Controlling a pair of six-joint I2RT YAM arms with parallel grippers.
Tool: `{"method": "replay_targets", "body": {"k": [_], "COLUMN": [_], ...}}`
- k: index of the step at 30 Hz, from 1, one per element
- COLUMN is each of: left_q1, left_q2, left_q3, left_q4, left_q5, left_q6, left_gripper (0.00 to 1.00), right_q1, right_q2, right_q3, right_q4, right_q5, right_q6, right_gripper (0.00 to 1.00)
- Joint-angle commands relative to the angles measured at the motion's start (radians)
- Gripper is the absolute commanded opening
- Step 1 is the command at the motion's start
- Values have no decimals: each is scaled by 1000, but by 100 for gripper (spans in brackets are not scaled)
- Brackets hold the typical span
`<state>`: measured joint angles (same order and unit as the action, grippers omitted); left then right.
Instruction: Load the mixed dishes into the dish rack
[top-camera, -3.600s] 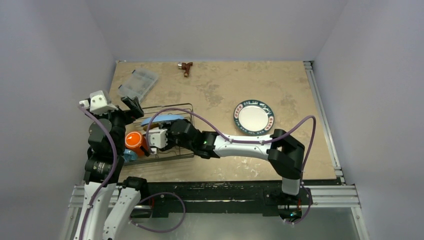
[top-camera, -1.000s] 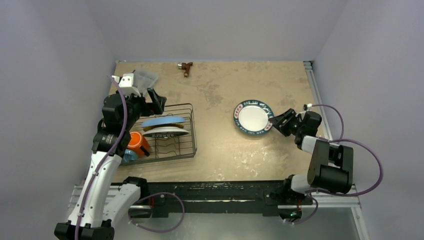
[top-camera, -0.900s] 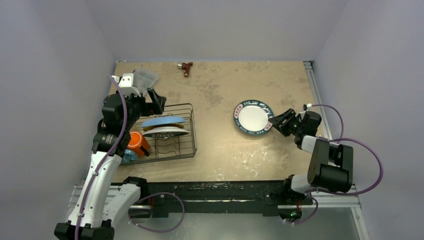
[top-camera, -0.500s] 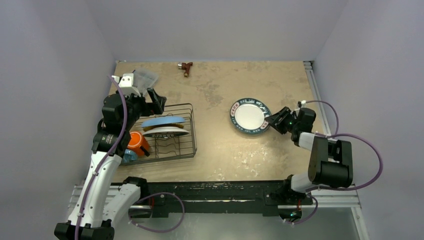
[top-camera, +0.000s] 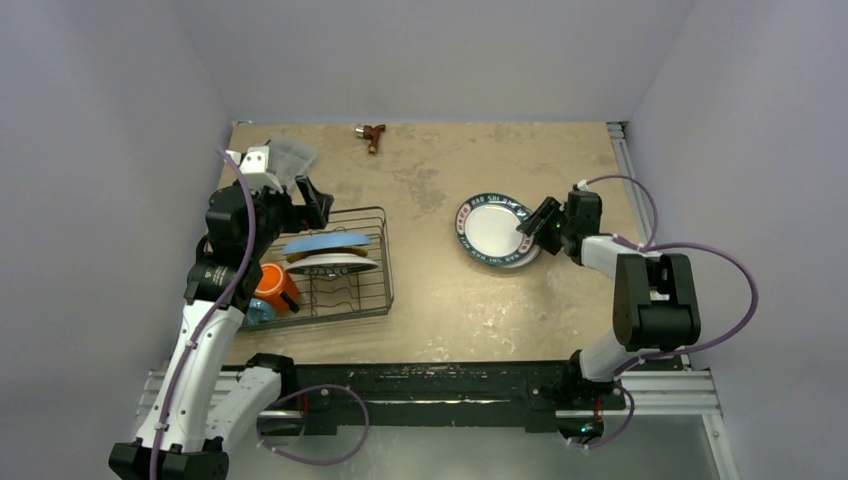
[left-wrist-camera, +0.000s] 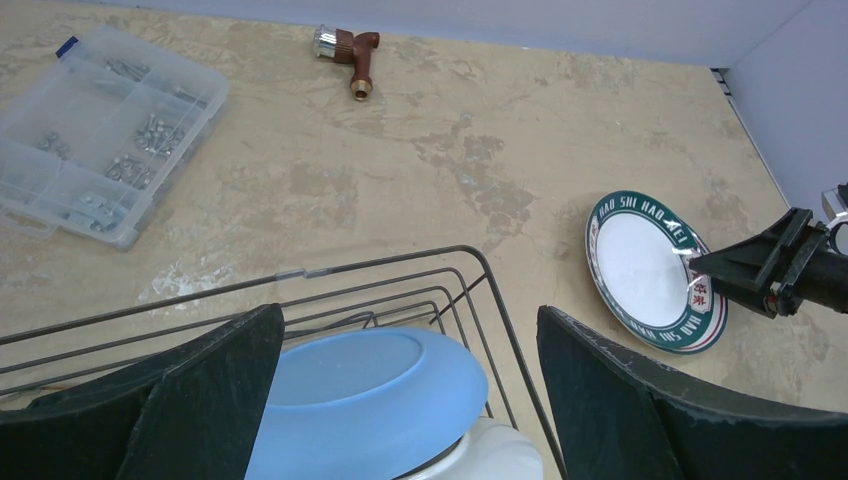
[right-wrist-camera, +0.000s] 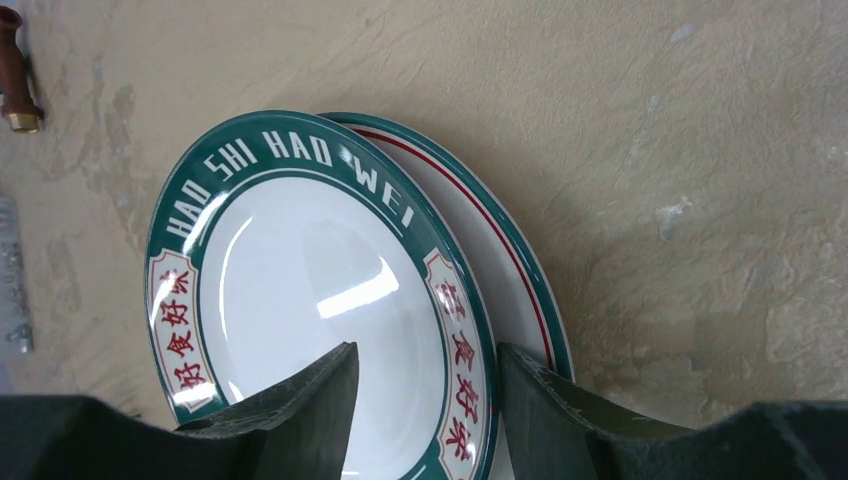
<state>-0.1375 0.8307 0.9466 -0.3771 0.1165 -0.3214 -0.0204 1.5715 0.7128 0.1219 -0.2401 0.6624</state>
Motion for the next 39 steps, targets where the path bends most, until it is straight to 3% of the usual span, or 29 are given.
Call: {"method": "replay_targets", "body": {"k": [1,9,15,18,23,29,39], "left_q1": [7,7,7,8,6,7,7], "left_q2": [2,9,12,17,18,45,250], "left_q3": [46,49,50,54,49,57,142], "left_q4": [20,16,18,16,14,14,-14], "left_q5": [4,1,7,17,13,50,384], "left_q6": [10,11,9,6,8,10,-15], "left_gripper": [96,96,96,96,96,97,96], "right_q1": [9,11,11,10,-3,-65,-94], "right_q2": [50,127,134,87,-12,-105,-113], "right_q3": [16,-34,-53,-80,-120,-214,-305], "right_q4": [-32,142,217,262,311,485,775], "right_q5": [48,-6,-83,-139,-209,-326,-431], "right_q6": [11,88,116,144,184,326,541], "right_gripper": [53,40,7,1,0,0,0]}}
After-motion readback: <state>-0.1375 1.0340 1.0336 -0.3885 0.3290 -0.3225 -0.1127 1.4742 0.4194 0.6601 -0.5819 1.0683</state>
